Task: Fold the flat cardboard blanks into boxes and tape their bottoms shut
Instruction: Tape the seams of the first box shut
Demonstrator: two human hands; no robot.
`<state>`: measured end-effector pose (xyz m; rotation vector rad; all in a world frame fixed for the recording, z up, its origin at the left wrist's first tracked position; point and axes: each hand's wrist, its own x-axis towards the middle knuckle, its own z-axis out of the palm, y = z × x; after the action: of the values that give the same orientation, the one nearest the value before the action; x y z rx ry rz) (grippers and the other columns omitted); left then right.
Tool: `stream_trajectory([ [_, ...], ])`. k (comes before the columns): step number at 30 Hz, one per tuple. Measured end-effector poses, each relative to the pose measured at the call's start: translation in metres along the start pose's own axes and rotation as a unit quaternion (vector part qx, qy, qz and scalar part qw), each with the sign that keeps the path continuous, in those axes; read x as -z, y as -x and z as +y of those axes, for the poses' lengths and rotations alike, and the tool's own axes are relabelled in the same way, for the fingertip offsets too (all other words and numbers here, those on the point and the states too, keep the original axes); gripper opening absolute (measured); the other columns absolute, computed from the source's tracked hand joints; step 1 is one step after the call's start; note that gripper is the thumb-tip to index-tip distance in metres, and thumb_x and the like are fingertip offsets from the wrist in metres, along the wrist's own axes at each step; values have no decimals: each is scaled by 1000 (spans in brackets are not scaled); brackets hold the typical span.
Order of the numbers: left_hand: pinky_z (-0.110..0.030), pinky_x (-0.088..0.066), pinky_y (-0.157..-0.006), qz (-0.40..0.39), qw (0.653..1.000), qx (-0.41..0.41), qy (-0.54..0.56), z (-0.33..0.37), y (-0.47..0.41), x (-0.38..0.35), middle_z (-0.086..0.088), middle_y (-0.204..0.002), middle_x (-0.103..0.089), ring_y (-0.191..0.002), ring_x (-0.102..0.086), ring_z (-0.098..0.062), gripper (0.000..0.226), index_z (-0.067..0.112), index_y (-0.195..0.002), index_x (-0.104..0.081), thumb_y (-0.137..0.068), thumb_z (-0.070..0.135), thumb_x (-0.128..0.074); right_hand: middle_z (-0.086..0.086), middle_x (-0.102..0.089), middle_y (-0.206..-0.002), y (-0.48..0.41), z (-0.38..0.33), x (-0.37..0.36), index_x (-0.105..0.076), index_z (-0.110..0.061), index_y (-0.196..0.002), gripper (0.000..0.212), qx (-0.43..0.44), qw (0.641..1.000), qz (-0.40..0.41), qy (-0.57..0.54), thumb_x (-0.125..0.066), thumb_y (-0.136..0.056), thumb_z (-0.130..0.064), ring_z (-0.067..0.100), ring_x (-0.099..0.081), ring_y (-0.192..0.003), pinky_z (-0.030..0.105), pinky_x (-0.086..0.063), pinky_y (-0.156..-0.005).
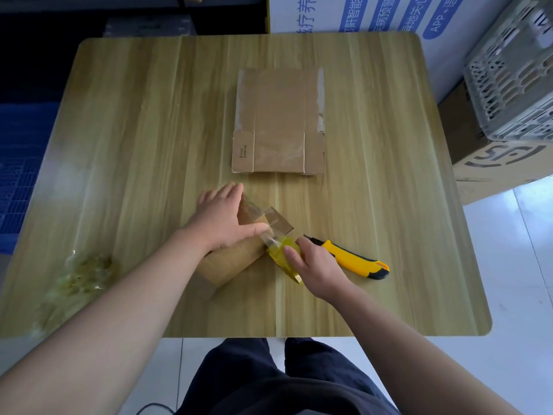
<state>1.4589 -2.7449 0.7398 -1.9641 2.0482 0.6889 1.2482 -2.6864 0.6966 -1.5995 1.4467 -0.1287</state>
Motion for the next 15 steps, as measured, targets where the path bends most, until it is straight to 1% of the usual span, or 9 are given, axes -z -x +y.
stream_trajectory([
  [1, -45, -10, -120, 24, 998, -8, -56, 0, 4, 1, -8, -162, -5, -148, -8, -28, 106, 17, -154, -9, -76, 83, -37, -4, -49, -67, 1, 1, -2, -46, -18, -87, 34, 2, 1000, -5, -5, -37, -100, -48, 16, -49, -63, 31, -36, -56],
  [2, -48, -15, -117, 70, 992, -18, -100, 1, 10, 1, -10, -161, -9, -146, -13, -31, 104, 17, -153, -15, -76, 84, -34, -4, -50, -69, 2, 1, -3, -47, -17, -89, 34, 3, 1000, -9, -8, -36, -101, -47, 18, -51, -66, 33, -38, -59],
  [3, -49, -27, -111, 128, 984, -28, -122, 2, 17, -1, -14, -156, -21, -139, -28, -34, 99, 16, -149, -27, -76, 82, -38, -2, -52, -72, 2, 1, -6, -48, -17, -92, 33, 3, 1000, -12, -10, -35, -102, -46, 19, -53, -69, 36, -40, -62],
  [4, -47, -40, -99, 190, 974, -43, -118, 4, 24, -6, -16, -143, -38, -123, -45, -35, 91, 14, -140, -43, -75, 77, -48, 0, -53, -75, 3, 1, -8, -48, -16, -94, 32, 4, 1000, -14, -9, -34, -102, -44, 21, -55, -72, 37, -42, -65],
  [5, -43, -48, -84, 252, 960, -62, -103, 7, 32, -13, -15, -126, -50, -104, -55, -32, 76, 13, -125, -56, -72, 68, -61, 2, -55, -78, 3, 1, -9, -48, -16, -96, 31, 6, 1000, -16, -8, -33, -103, -42, 23, -55, -75, 39, -43, -67],
  [7, -33, -48, -62, 327, 938, -95, -61, 11, 47, -32, -9, -98, -56, -78, -59, -24, 44, 13, -98, -64, -70, 43, -79, 5, -56, -80, 3, 1, -12, -47, -14, -96, 29, 9, 1000, -21, -10, -32, -103, -38, 26, -55, -76, 42, -44, -69],
  [9, -25, -40, -49, 349, 930, -107, -46, 13, 62, -49, -4, -83, -57, -61, -56, -18, 22, 14, -83, -65, -71, 20, -83, 4, -55, -79, 4, -1, -13, -46, -14, -93, 28, 14, 999, -29, -16, -32, -103, -36, 25, -53, -75, 42, -43, -68],
  [12, -22, -33, -45, 378, 921, -90, -40, 10, 78, -70, -1, -74, -56, -53, -54, -17, 16, 14, -74, -64, -76, -1, -69, 4, -54, -78, 4, -3, -13, -46, -13, -92, 28, 20, 999, -32, -31, -34, -103, -35, 23, -52, -72, 40, -42, -67],
  [15, -29, -47, -56, 380, 919, -98, -39, 9, 85, -80, -1, -77, -58, -67, -58, -21, 14, 14, -80, -66, -86, 8, -55, 5, -55, -77, 4, -4, -14, -48, -9, -93, 31, 20, 998, -30, -52, -36, -103, -35, 19, -49, -69, 37, -40, -64],
])
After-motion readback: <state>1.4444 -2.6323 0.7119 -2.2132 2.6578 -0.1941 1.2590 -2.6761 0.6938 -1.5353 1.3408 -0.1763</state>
